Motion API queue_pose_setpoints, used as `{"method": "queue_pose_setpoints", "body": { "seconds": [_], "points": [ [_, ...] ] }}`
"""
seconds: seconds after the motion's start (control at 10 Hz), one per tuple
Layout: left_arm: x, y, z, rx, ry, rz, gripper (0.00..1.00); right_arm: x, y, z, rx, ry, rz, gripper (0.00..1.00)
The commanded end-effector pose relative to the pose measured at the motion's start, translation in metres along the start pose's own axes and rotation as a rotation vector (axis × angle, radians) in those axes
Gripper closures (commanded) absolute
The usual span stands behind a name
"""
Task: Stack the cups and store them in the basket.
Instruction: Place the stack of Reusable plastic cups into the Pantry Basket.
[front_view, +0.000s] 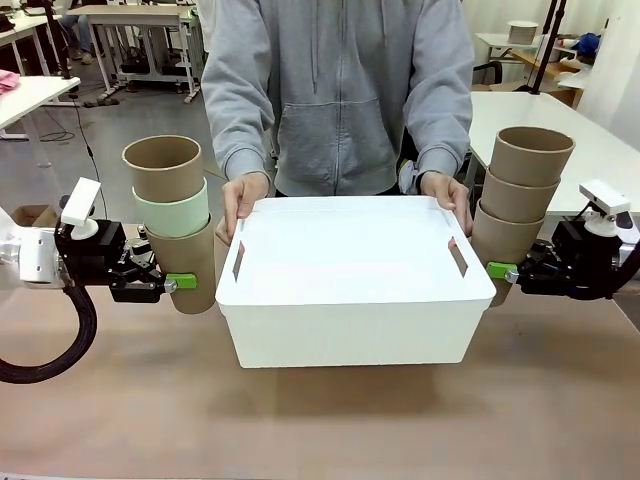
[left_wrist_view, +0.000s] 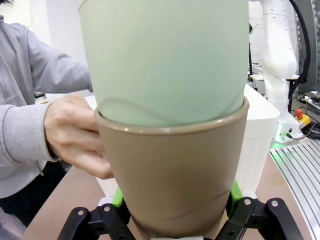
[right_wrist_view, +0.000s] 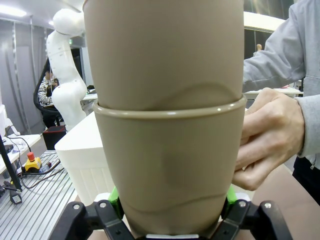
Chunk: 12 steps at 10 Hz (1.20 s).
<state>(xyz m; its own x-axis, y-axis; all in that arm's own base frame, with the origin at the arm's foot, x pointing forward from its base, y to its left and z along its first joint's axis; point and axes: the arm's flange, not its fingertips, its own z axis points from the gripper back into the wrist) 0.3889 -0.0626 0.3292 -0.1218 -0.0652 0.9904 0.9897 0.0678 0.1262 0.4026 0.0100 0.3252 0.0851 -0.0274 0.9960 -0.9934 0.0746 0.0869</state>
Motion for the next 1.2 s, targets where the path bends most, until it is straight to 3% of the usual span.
{"method": "queue_pose_setpoints", "body": {
  "seconds": [0.0,1.1],
  "points": [
    [0.0039,0.0003,0.0,-0.001,-0.006,-0.013,0.15,0.0027,0.0014,-0.0001,-0.001,0.0,0.017,0.16],
    [0.0039,0.0003,0.0,-0.001,-0.006,-0.013,0.15,0.0027,0.0014,-0.0001,-0.001,0.0,0.017,0.16]
  ]
}}
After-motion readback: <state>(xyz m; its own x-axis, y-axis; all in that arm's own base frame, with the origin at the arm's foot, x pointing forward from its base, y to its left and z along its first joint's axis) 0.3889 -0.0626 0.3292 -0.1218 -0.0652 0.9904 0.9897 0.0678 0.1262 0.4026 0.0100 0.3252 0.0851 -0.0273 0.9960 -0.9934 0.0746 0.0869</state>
